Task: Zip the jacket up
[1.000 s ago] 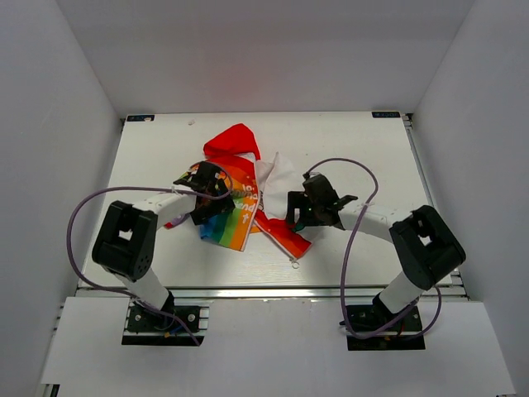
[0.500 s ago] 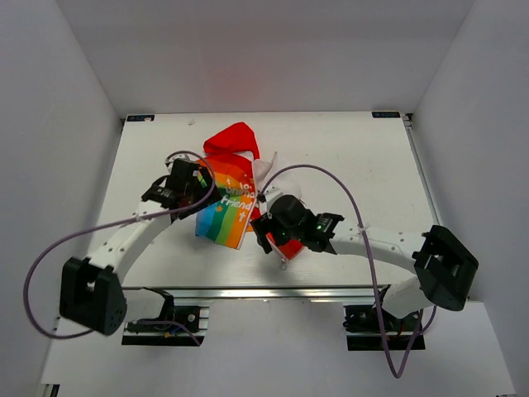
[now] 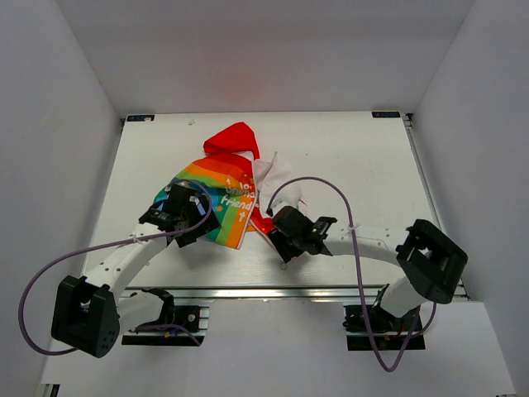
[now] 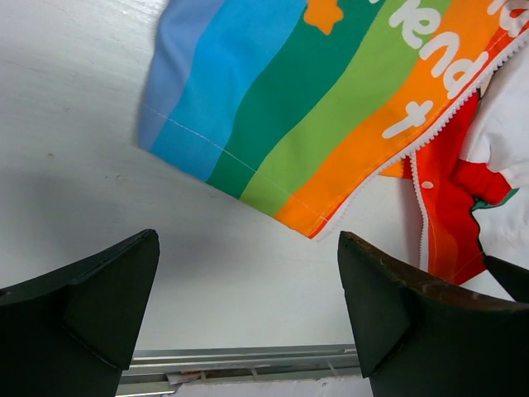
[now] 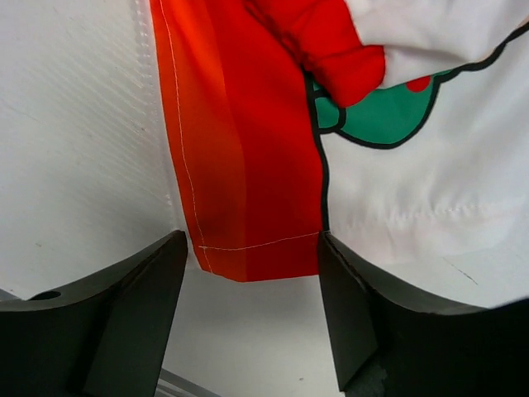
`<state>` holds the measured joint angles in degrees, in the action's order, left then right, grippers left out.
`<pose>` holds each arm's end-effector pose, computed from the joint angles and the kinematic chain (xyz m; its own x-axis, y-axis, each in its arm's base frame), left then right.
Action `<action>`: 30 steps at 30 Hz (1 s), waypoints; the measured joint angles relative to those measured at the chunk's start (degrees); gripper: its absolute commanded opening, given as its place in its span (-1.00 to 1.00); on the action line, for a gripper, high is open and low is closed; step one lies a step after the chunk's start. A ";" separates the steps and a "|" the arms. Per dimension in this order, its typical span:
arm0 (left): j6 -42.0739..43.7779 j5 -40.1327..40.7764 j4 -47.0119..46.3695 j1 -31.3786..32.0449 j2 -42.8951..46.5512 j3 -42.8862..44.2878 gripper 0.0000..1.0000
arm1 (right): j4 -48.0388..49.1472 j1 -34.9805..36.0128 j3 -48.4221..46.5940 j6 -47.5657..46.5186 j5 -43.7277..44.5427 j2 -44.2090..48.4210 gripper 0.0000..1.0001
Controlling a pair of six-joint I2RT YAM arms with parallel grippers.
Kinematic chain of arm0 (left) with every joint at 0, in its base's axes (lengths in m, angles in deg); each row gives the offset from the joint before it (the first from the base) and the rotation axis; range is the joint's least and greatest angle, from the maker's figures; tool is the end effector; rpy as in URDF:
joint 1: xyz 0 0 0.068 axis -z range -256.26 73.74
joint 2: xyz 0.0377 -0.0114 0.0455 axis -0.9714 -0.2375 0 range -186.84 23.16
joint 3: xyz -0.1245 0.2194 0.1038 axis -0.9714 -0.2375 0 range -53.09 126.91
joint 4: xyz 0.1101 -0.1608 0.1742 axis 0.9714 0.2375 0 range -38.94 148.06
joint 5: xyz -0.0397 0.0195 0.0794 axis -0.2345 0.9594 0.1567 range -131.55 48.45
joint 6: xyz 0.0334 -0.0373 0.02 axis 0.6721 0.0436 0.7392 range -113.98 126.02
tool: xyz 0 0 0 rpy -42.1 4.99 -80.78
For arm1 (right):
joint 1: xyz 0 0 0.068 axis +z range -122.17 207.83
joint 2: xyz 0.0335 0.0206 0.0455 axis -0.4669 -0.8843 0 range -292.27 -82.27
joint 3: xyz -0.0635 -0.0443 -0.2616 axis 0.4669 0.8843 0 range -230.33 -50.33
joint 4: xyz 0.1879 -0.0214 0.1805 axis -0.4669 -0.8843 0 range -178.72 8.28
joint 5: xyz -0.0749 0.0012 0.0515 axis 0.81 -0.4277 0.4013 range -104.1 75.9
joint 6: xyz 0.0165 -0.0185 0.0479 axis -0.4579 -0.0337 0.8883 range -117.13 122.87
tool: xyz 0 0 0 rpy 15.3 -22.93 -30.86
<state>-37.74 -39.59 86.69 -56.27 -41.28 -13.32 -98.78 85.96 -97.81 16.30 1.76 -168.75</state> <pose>0.1958 -0.0701 0.2087 -0.8148 -0.4392 -0.3784 -0.3294 0.8879 -0.3212 0.1627 0.2431 0.1796 -0.5971 -0.5373 -0.5957 -0.6144 0.7837 -0.0909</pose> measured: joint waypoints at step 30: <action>1.73 -18.29 -14.27 6.43 -0.81 -0.85 0.96 | 10.43 -0.87 3.65 5.51 -14.05 2.97 -1.00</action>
<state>-36.02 -57.89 72.42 -49.85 -42.09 -14.18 -88.35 85.09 -94.16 21.81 -12.30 -165.77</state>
